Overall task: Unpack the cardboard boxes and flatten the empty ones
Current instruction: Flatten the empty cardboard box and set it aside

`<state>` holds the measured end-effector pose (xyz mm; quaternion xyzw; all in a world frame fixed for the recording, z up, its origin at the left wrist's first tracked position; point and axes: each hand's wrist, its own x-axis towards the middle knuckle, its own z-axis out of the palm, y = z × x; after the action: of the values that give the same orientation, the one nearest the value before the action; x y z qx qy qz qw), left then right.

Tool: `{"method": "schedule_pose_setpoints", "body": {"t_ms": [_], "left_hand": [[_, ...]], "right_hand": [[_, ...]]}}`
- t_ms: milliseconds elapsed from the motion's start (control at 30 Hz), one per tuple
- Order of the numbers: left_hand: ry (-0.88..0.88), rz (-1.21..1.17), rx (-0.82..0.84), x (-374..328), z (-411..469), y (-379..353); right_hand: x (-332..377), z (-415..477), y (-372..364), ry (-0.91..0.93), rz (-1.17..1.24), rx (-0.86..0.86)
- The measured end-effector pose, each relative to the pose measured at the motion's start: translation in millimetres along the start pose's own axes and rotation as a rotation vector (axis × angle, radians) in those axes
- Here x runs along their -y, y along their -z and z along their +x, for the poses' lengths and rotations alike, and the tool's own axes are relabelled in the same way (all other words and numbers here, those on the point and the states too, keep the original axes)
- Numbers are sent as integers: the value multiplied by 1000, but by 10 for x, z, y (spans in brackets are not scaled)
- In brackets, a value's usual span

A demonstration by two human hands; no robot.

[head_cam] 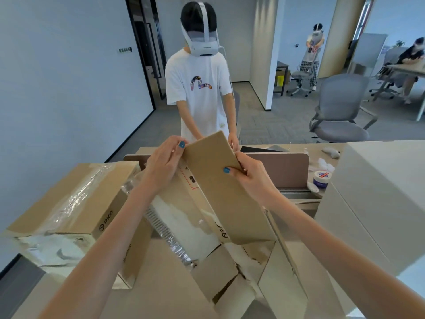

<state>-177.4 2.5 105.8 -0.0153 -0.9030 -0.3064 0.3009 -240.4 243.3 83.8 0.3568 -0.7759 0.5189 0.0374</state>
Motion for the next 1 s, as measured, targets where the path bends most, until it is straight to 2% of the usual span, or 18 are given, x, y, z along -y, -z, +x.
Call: {"method": "schedule_pose_setpoints", "body": {"t_ms": [100, 300, 533, 633, 700, 767, 1000], "left_hand": [[-129, 214, -107, -152, -104, 88], [-282, 249, -151, -500, -249, 203], [-363, 237, -273, -832, -509, 102], [-437, 287, -286, -996, -608, 87], [-502, 319, -270, -1105, -655, 101], [-533, 355, -249, -1214, -698, 149], [-628, 580, -232, -1621, -875, 373]], "right_hand": [[137, -130, 119, 11, 137, -5], [264, -486, 357, -41, 264, -74], [498, -711, 671, -79, 184, -58], [731, -713, 853, -35, 145, -94], [898, -721, 941, 3, 76, -118], [1037, -733, 996, 33, -93, -90], [1542, -798, 1172, 57, -719, 285]]}}
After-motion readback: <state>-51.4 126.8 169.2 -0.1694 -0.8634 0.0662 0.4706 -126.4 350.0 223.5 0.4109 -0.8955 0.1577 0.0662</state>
